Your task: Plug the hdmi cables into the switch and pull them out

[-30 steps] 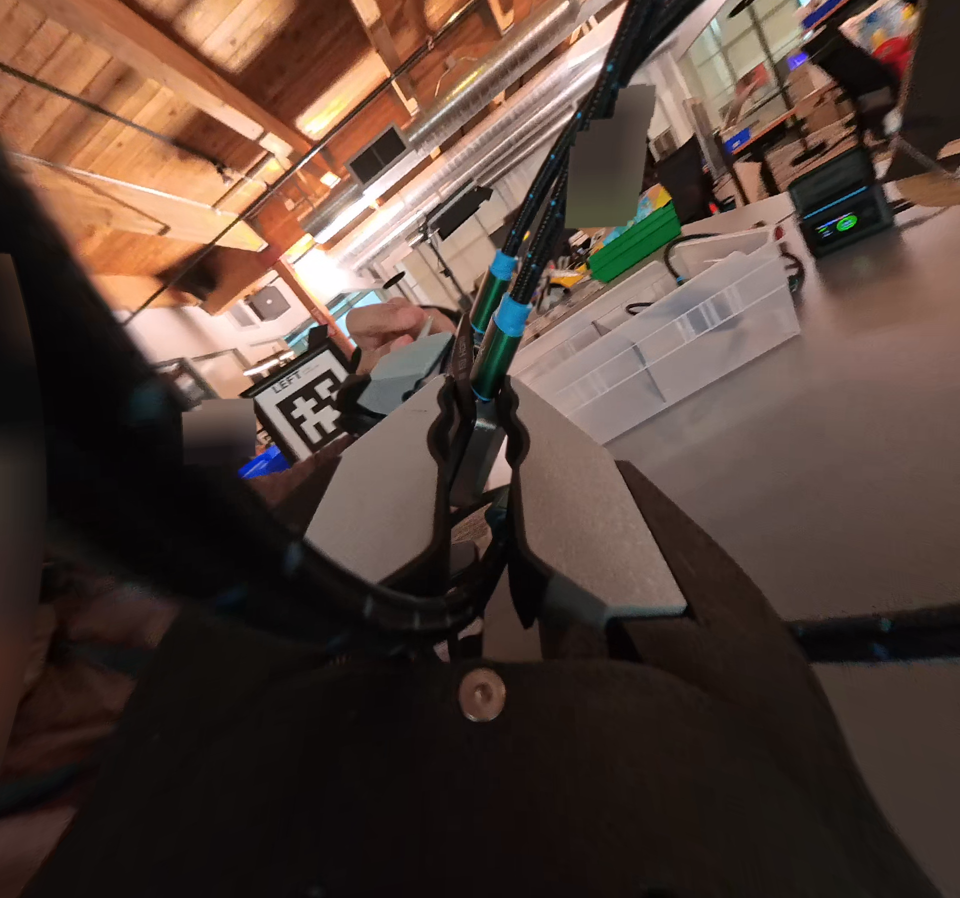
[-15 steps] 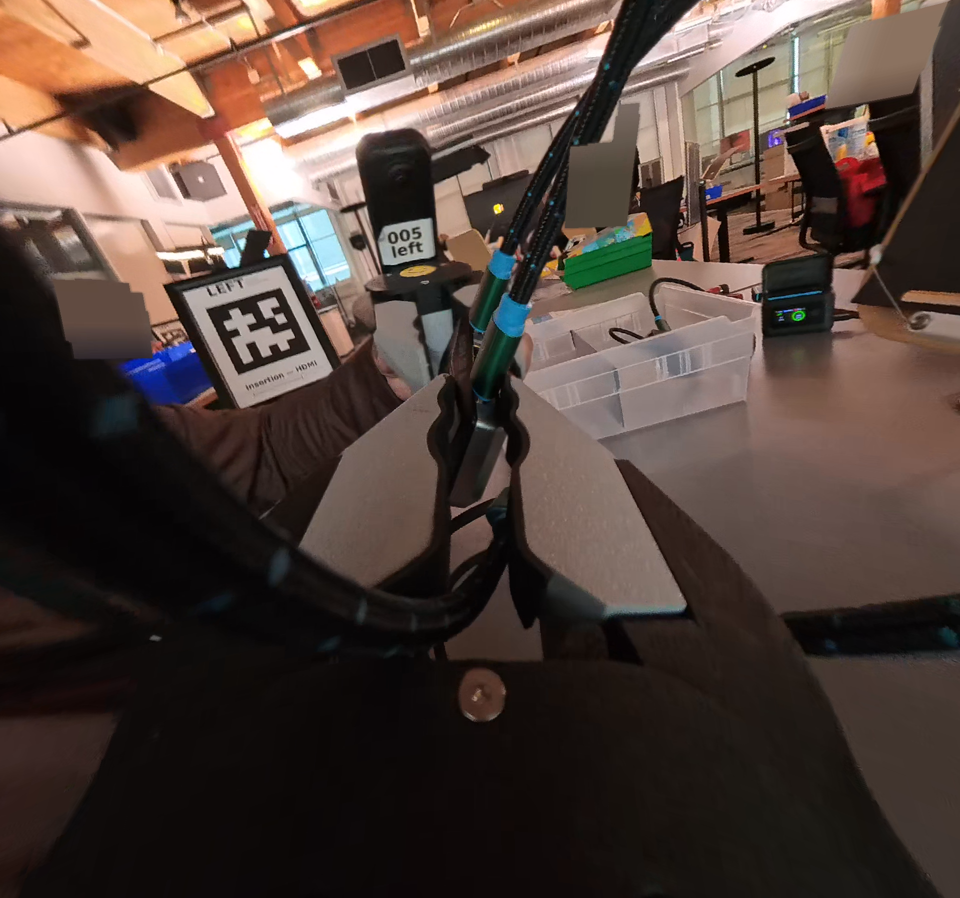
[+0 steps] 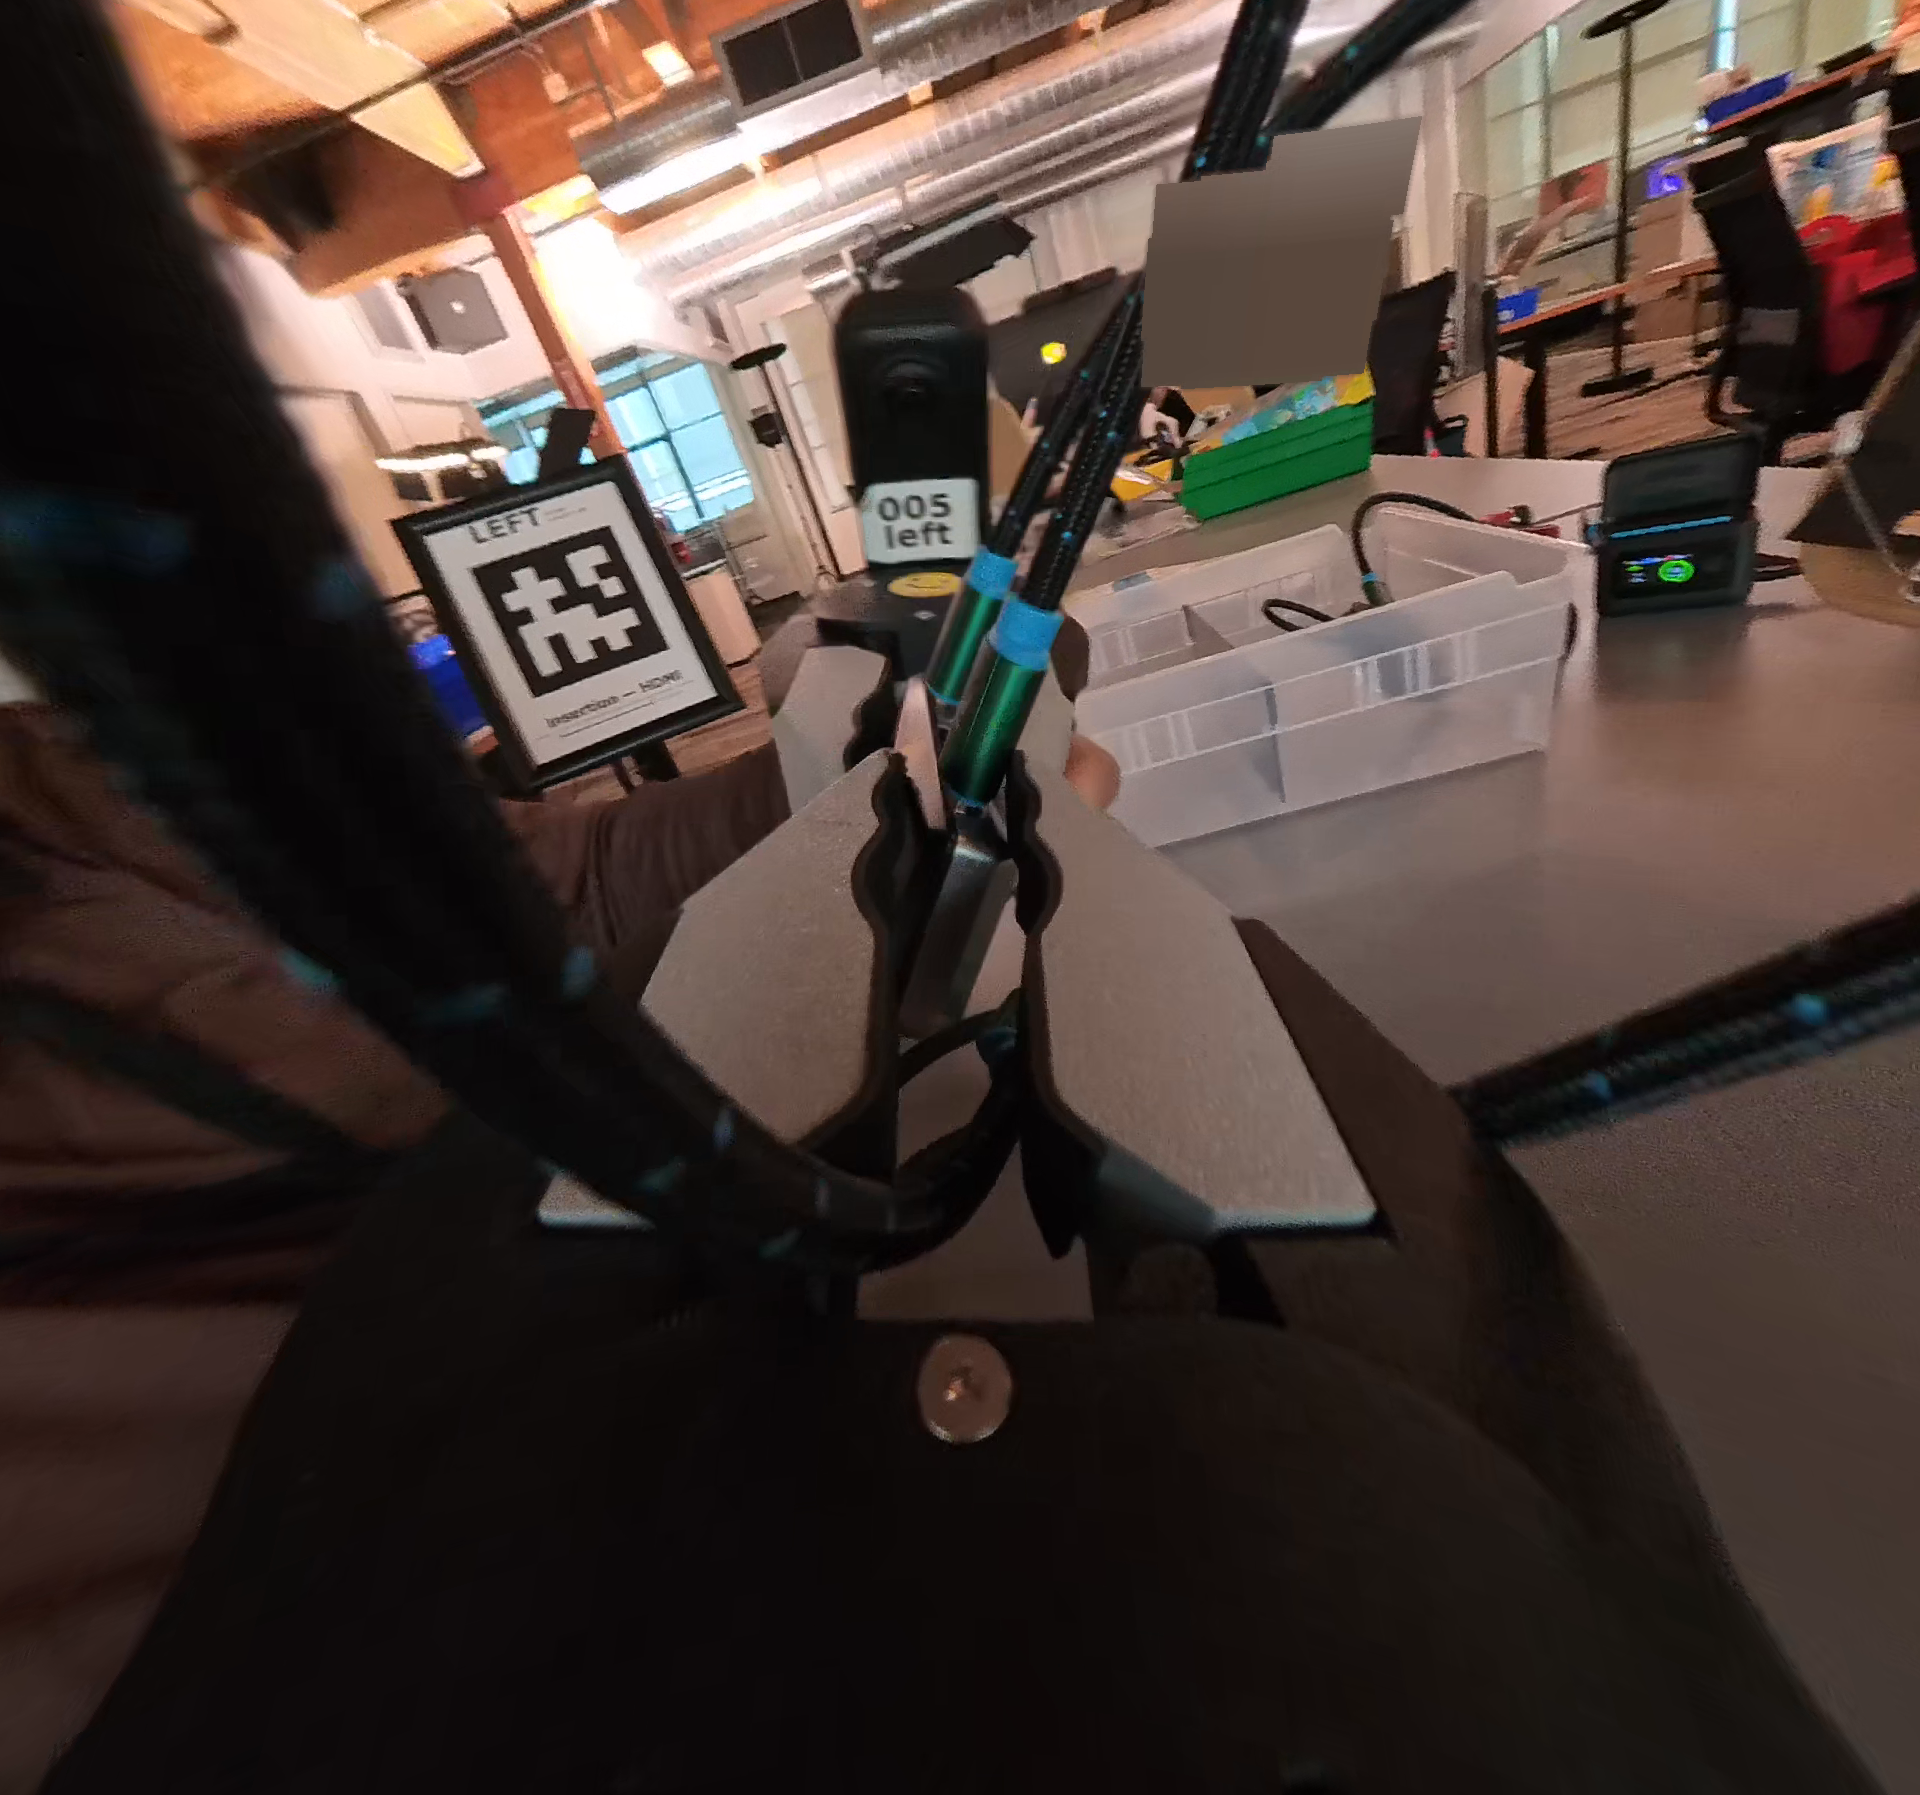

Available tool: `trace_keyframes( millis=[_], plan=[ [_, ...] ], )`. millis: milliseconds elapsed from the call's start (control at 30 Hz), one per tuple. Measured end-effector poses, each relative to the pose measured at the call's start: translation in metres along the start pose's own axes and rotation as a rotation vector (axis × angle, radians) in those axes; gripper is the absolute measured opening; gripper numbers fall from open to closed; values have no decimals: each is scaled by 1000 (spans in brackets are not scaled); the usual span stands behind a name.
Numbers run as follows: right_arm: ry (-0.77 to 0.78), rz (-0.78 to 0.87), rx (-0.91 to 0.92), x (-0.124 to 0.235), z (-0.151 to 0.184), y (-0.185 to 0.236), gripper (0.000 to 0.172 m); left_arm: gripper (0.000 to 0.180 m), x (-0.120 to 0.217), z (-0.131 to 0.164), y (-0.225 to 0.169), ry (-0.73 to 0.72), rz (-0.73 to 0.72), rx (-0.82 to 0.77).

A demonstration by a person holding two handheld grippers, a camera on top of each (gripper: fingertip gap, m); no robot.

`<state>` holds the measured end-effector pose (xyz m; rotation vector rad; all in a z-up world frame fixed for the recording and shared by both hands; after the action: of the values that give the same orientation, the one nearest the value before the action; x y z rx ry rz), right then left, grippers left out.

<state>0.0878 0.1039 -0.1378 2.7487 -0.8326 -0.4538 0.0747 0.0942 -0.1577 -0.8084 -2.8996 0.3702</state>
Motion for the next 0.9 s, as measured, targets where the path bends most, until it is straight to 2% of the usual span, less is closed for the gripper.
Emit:
trace_keyframes(
  millis=[100,233,300,367,533,667,767,833,900],
  plan=[
    [-8,67,-6,3,-2,-10,11,26,-1,1,10,11,-53,-46],
    [44,153,-26,20,-6,-20,34,22,7,-7,24,-71,-134,-166],
    [99,271,-49,36,-6,-34,34,22,12,-7,36,-93,-186,-230],
    [199,418,-98,56,2,-49,42,24,13,0,46,-94,-225,-285],
    [313,669,-59,88,-2,-51,41,22,11,11,66,-191,-243,-206],
    [341,830,104,93,-19,-39,64,22,15,11,84,-243,-297,-150],
    [399,950,148,111,-20,-49,67,22,23,13,92,-240,-342,-144],
    [355,923,119,114,-26,-48,60,22,25,18,94,-232,-346,-113],
    [281,702,100,87,-33,-18,41,22,25,22,95,-216,-349,-110]
  ],
)
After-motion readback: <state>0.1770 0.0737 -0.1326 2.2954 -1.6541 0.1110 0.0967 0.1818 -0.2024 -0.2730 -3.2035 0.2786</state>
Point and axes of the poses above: each gripper's, where its closed fingertips meet, x back along the fingers, z out of its underside, y = z × x across the jaws, the point moved 1 cm from there along x, back along the fingers, and after that the axes turned 6 degrees about -y, right-handed, at the moved point
